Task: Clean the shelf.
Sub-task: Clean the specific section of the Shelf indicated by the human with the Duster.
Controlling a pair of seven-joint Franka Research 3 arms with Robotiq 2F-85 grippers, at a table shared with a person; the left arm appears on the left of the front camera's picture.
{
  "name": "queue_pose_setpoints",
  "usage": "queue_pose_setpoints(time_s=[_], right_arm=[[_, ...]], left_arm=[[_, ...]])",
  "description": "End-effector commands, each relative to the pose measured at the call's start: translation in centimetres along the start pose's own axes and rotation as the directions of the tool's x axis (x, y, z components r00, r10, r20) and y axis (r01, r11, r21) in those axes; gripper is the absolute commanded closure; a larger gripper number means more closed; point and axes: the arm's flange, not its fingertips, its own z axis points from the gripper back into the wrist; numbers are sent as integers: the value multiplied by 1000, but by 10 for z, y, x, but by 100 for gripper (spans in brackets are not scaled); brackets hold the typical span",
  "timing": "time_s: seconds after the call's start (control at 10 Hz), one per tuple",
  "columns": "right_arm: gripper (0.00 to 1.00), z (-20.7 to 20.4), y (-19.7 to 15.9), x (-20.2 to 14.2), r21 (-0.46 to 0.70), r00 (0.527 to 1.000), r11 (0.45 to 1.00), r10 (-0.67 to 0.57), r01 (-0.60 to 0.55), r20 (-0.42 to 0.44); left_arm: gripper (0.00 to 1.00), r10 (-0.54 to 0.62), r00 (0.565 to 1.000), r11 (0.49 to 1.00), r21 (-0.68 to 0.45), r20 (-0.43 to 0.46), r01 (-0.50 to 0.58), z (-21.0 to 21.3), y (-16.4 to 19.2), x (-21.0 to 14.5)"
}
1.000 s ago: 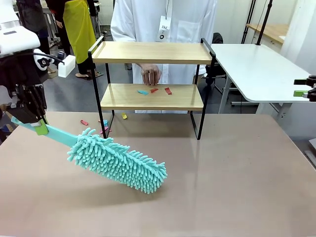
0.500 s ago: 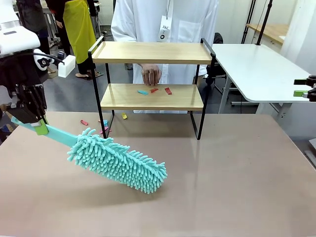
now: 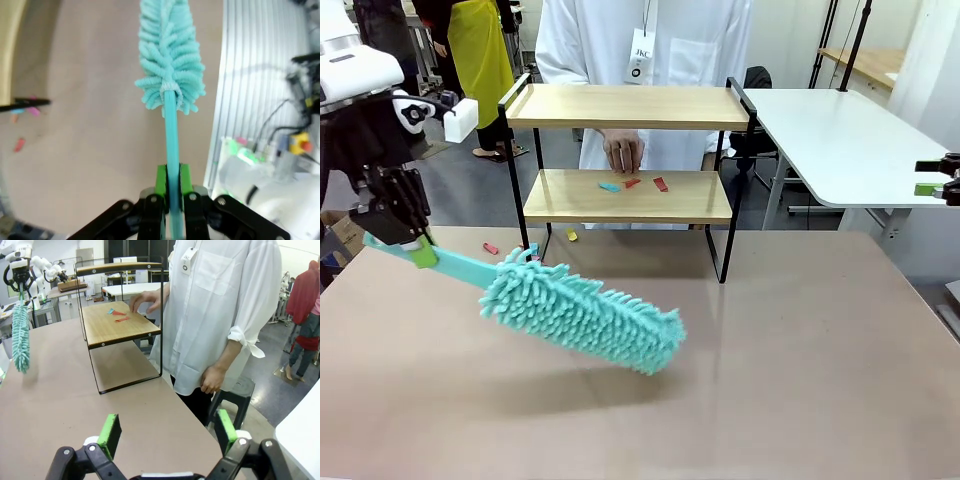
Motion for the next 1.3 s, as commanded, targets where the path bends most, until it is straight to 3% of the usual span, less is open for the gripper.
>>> queue_pose_setpoints(time_s=[0.0, 0.3, 0.7, 0.9, 1.1, 1.2], right_arm=[[0, -2, 1, 7, -9, 1000, 1000, -12, 12, -25], [0, -2, 1, 7, -9, 1000, 1000, -12, 12, -25], [0, -2, 1, 7, -9, 1000, 1000, -12, 12, -25], [0, -2, 1, 7, -9, 1000, 1000, -12, 12, -25], [0, -2, 1, 7, -9, 1000, 1000, -12, 12, -25], [0, -2, 1, 7, -9, 1000, 1000, -12, 12, -25]], left_arm=[[87, 65, 991, 998, 17, 117, -67, -10, -12, 3], [87, 274, 933, 948, 101, 233, -303, -18, -31, 32], [87, 403, 789, 857, 112, 463, -503, -16, -33, 75], [87, 467, 740, 798, 130, 483, -589, -21, -17, 95], [87, 500, 748, 781, 147, 436, -608, -32, 7, 134], [87, 488, 741, 786, 137, 461, -603, -37, 17, 154]])
